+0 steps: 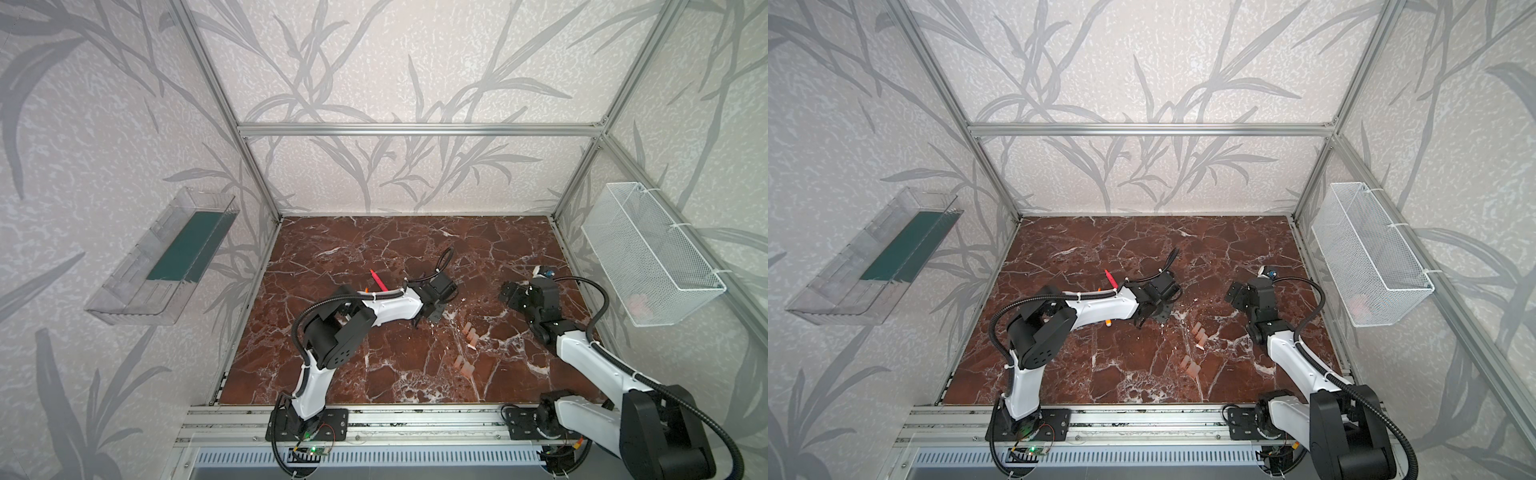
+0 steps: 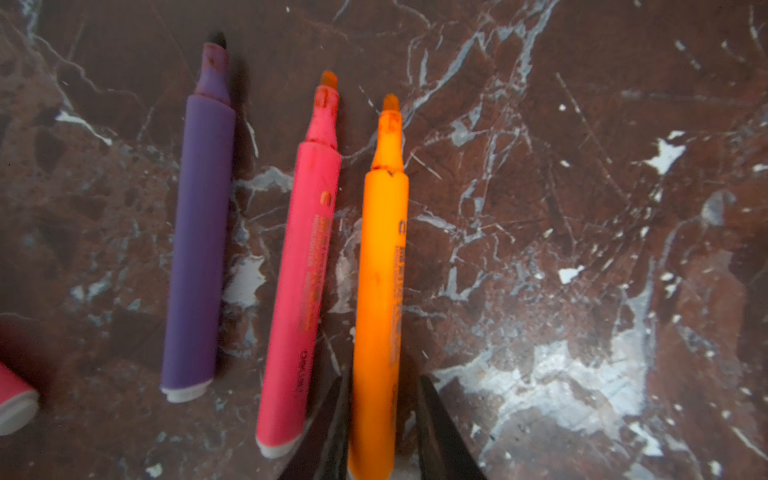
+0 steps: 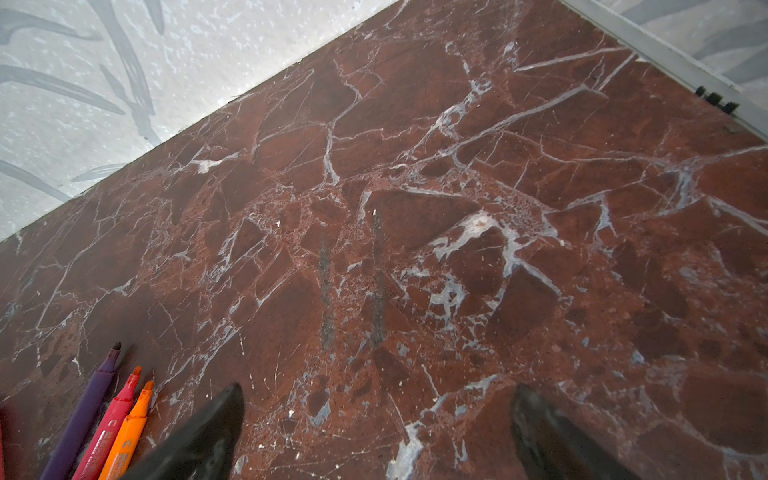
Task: Insert the pens into the pen caps
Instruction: 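Lower the left gripper onto the orange marker and close on it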
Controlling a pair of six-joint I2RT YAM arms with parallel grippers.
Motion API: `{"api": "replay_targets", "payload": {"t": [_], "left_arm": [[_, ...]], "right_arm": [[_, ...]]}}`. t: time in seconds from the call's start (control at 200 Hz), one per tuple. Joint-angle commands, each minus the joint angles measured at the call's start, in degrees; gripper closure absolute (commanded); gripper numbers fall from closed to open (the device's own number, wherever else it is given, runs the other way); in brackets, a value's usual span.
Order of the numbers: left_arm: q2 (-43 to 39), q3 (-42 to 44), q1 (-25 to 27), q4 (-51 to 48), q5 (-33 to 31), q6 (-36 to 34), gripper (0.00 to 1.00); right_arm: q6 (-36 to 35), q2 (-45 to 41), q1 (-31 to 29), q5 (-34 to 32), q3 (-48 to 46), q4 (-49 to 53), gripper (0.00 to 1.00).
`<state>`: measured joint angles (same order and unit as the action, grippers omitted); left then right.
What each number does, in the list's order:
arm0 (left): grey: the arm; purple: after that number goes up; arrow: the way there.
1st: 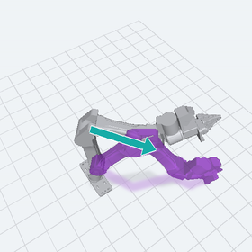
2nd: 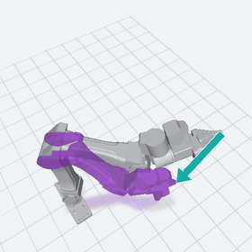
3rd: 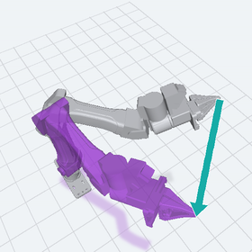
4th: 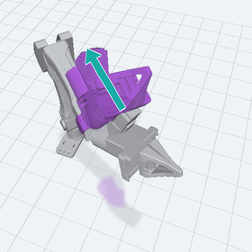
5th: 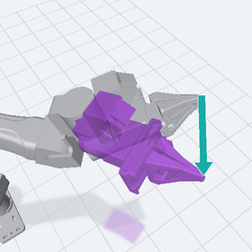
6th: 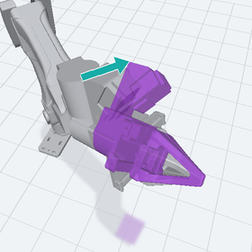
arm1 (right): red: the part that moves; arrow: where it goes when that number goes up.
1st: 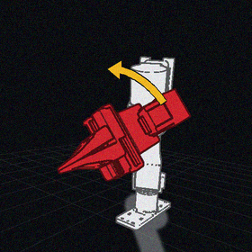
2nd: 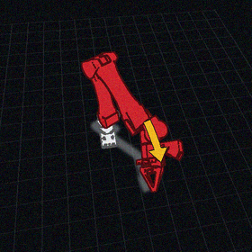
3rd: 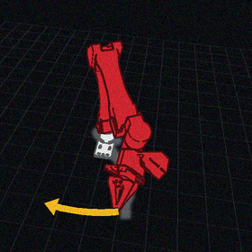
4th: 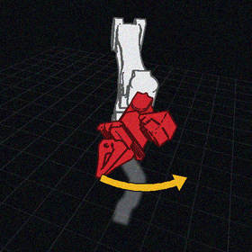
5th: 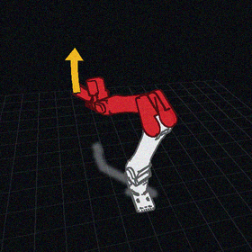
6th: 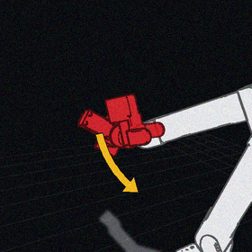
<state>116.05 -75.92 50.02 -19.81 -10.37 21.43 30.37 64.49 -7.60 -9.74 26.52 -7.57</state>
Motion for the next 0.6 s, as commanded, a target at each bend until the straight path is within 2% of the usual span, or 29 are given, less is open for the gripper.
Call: {"api": "replay_targets", "payload": {"t": [0.0,0.21,0.33,0.595], "left_arm": [[0.8,0.25,-0.19,0.3,2.28,-0.16,0.76],[0.02,0.68,-0.14,1.06,2.81,-0.16,0.83],[-1.04,0.99,-0.25,1.44,2.66,-0.17,0.95],[-5.97,2.05,-0.27,2.41,3.7,-1.22,1.0]], "right_arm": [[-0.14,0.2,-0.31,0.07,1.87,0.72,0.02],[-0.15,0.11,-0.31,-0.03,1.73,0.76,0.02],[-0.18,0.03,-0.31,-0.02,1.82,0.79,0.02],[0.33,-0.61,-0.47,-0.61,2.48,3.47,0.04]]}}
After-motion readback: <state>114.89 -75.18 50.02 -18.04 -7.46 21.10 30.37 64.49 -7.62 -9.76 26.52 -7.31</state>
